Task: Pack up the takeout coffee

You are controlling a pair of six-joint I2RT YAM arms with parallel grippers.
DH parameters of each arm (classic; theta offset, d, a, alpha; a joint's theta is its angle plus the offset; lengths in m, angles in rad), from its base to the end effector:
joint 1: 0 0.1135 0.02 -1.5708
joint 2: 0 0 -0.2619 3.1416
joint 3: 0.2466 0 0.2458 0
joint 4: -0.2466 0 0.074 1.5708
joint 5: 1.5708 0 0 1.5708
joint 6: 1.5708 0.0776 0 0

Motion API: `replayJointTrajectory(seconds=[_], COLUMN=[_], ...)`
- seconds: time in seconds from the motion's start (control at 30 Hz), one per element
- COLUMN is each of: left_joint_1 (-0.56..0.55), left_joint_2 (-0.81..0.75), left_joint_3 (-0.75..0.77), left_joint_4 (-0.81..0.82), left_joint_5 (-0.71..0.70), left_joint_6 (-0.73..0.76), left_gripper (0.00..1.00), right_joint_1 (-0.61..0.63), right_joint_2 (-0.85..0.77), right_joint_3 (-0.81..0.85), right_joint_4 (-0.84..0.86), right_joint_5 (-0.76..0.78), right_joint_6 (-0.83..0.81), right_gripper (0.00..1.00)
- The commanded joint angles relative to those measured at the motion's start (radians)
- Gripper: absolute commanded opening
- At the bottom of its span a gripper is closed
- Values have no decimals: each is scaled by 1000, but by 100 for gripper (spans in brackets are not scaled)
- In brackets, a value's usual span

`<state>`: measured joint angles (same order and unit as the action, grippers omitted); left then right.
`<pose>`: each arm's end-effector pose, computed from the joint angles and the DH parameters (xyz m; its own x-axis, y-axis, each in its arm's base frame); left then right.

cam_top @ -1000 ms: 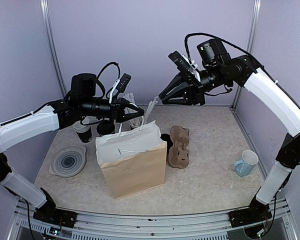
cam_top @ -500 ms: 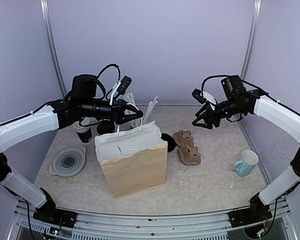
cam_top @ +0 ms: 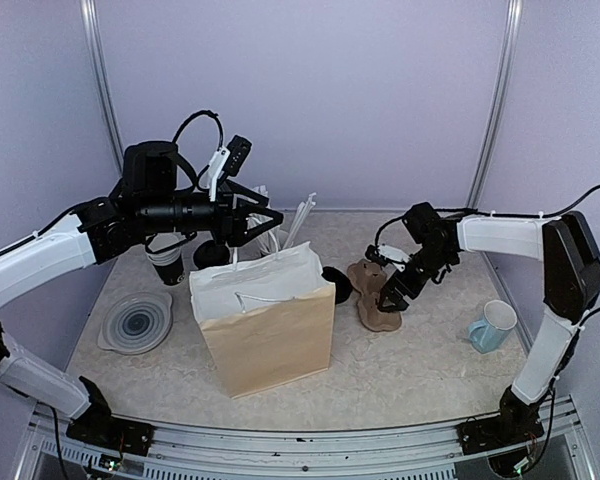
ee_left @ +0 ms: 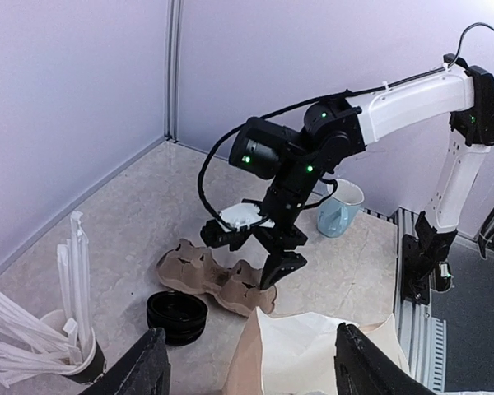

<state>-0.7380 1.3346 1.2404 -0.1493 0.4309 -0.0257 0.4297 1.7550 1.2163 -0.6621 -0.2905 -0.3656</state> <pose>0.2311 -0.2540 0.3706 -0.2017 0.1519 -0.9676 0.9063 0.4035 -0.1256 0.3153 0.1689 0.1619 -0.6152 -0.6587 -0.4332 -0.7637 0.6343 0.1201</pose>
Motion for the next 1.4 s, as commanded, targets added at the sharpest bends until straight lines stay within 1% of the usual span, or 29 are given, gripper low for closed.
replayJointTrajectory(seconds=[0.0,0.13,0.17,0.27,0.4,0.6,0.63,0.73,0.87,0.97,1.07,1.1,1.17,1.27,1.37], left_joint_1=[-14,-14,-14,-14,-12,-12,-12,-12,-12,-12,-14,-17,-38,-114,-190], left_joint_2=[-34,-54,-60,-74,-90,-100,-101,-109,-128,-137,-138,-137,-132,-120,-111], left_joint_3=[8,-12,-14,-23,-31,-33,-29,-21,-14,-8,7,15,38,69,76], left_joint_4=[-16,-15,-14,-15,-18,-23,-25,-35,-45,-53,-59,-61,-67,-73,-42], left_joint_5=[-99,-122,-123,-132,-144,-157,-160,-177,-196,-204,-207,-208,-247,-361,-469], left_joint_6=[23,23,23,23,50,56,57,60,70,72,76,80,113,203,291], left_gripper=[68,70,70,70,70,71,71,71,71,72,72,72,72,75,77], right_joint_1=[43,74,76,80,88,114,115,115,115,115,112,104,72,-16,-113], right_joint_2=[75,139,147,132,134,159,165,173,159,139,100,82,42,-16,-62], right_joint_3=[79,120,127,120,129,101,96,95,101,112,130,143,181,268,354], right_joint_4=[-37,-77,-82,-65,-83,-91,-95,-102,-101,-108,-134,-146,-180,-240,-284], right_joint_5=[32,66,52,29,22,93,101,106,116,116,106,87,-12,-251,-505], right_joint_6=[35,32,35,38,30,3,0,-4,3,4,5,6,10,12,5], right_gripper=[99,100,99,100,100,100,98,84,70,62,60,60,60,60,61])
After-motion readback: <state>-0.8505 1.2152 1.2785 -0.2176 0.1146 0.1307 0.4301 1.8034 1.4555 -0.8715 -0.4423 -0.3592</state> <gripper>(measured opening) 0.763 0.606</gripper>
